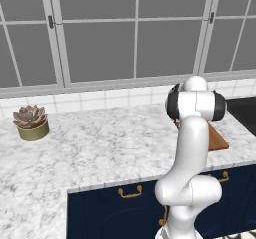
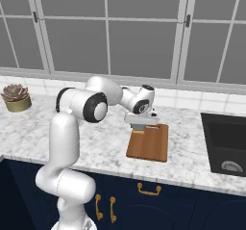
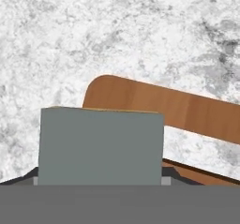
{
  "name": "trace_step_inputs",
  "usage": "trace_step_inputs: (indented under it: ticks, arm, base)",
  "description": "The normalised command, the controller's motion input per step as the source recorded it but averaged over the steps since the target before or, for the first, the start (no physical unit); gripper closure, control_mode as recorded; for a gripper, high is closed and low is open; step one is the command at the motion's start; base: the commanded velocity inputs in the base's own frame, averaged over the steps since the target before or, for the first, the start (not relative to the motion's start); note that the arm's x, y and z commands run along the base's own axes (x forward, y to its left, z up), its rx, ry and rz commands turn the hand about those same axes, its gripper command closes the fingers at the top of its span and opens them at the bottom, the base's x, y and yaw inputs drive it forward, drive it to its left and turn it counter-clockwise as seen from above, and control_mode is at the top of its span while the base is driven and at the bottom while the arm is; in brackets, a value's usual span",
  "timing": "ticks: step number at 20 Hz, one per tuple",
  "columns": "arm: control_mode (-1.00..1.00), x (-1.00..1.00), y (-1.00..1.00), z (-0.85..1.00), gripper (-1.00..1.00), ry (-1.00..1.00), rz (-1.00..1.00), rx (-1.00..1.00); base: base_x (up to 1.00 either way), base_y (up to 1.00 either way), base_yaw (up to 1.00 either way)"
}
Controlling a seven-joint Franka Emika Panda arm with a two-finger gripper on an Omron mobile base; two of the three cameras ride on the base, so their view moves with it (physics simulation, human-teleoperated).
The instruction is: Pick up the sponge from the counter and clean the cutting board by briefly scrubbing or pressing down on the cutting board. Once finished, release the sponge.
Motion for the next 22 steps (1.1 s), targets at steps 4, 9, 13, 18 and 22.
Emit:
trace_step_inputs:
  ticks: [4, 9, 13, 18, 22]
  arm:
    - [-1.00, 0.00, -0.31, -0.16, 1.00, -0.10, -0.01, -0.01]
    - [-1.00, 0.00, -0.57, -0.02, 1.00, -0.03, 0.03, 0.00]
    - [-1.00, 0.00, -0.52, 0.00, 1.00, -0.01, 0.00, 0.00]
    - [-1.00, 0.00, -0.45, 0.00, 1.00, 0.00, 0.00, 0.01]
    - [-1.00, 0.00, -0.36, 0.00, 1.00, 0.00, 0.00, 0.05]
  base:
    - [0.00, 0.00, 0.00]
    - [0.00, 0.00, 0.00]
    - [0.00, 0.00, 0.00]
    - [0.00, 0.00, 0.00]
    - [0.00, 0.00, 0.00]
